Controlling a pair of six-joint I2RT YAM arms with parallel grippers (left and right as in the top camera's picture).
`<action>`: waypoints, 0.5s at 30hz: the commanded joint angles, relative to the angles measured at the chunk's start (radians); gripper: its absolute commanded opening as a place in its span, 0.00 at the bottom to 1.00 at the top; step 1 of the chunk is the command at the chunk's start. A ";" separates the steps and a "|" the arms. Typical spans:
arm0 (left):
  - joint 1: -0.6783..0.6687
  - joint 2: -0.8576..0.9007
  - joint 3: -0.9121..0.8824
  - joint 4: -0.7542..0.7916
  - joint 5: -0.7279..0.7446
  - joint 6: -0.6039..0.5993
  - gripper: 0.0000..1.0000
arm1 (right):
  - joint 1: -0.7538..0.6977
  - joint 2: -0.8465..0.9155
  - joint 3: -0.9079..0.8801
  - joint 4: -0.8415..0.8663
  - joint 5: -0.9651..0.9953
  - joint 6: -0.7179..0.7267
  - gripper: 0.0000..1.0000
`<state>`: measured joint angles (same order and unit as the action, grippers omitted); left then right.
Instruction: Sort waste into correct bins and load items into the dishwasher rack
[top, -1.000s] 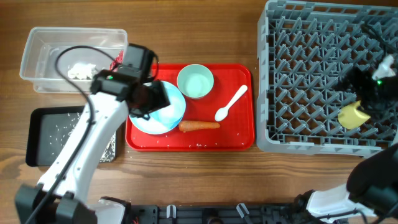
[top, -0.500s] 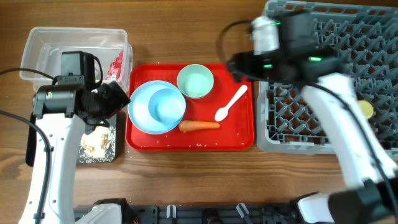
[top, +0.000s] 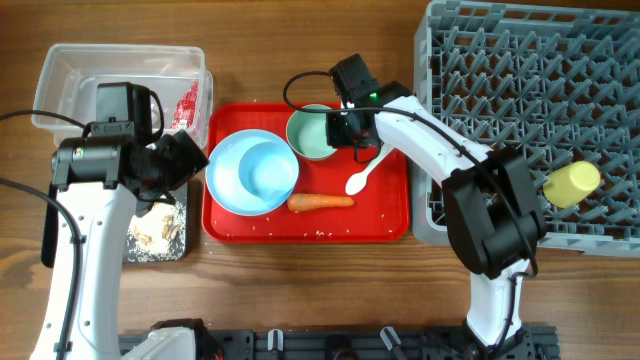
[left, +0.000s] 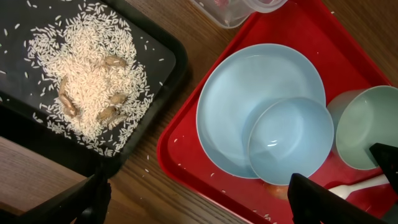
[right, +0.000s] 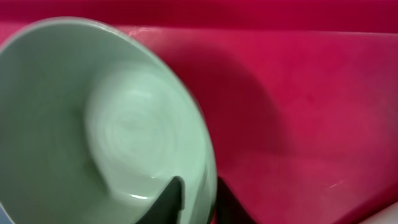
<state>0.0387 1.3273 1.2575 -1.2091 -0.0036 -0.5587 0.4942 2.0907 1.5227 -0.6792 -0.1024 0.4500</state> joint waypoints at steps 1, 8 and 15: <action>0.005 -0.005 0.003 0.000 -0.017 0.004 0.92 | -0.009 -0.007 0.009 -0.015 0.055 0.028 0.04; 0.005 -0.005 0.003 0.000 -0.016 0.004 0.92 | -0.095 -0.242 0.009 -0.117 0.257 -0.039 0.04; 0.005 -0.005 0.003 0.000 -0.017 0.004 0.92 | -0.286 -0.605 0.009 -0.101 0.774 -0.248 0.04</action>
<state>0.0387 1.3273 1.2575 -1.2091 -0.0036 -0.5587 0.2821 1.5887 1.5215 -0.8021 0.3653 0.3218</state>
